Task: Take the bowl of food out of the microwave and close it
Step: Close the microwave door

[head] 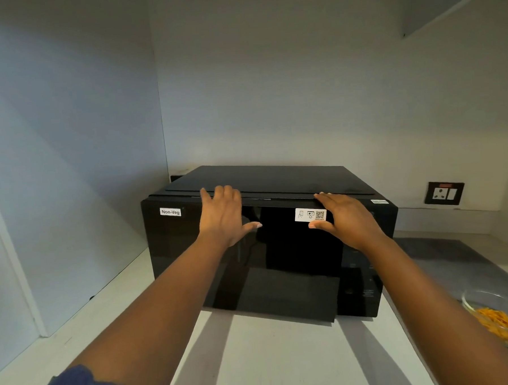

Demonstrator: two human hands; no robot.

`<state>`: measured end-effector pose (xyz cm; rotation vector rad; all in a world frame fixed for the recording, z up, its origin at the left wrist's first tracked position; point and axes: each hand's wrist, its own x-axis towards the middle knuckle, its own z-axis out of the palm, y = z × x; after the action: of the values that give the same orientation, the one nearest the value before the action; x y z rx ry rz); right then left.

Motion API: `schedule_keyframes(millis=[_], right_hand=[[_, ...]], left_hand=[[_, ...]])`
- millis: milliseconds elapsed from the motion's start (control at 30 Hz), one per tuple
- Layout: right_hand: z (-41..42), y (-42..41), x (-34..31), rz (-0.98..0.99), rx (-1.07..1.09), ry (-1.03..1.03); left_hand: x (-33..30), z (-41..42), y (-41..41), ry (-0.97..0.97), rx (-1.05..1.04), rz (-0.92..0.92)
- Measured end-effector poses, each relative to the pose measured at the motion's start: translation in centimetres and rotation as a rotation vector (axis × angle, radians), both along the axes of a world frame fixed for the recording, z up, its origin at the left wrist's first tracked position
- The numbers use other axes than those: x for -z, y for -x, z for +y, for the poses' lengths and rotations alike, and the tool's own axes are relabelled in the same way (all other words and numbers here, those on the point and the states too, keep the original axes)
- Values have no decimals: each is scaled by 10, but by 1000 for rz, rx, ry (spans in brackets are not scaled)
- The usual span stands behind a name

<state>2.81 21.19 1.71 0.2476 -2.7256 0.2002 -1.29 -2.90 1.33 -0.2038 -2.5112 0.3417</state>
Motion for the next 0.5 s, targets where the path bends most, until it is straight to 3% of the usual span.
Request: schedule_keyframes(millis=[200, 500], right_hand=[[4, 2, -1, 35, -26, 33], [4, 7, -1, 118, -32, 40]], left_hand=[[0, 19, 20, -111, 266, -228], [0, 20, 21, -141, 289, -175]])
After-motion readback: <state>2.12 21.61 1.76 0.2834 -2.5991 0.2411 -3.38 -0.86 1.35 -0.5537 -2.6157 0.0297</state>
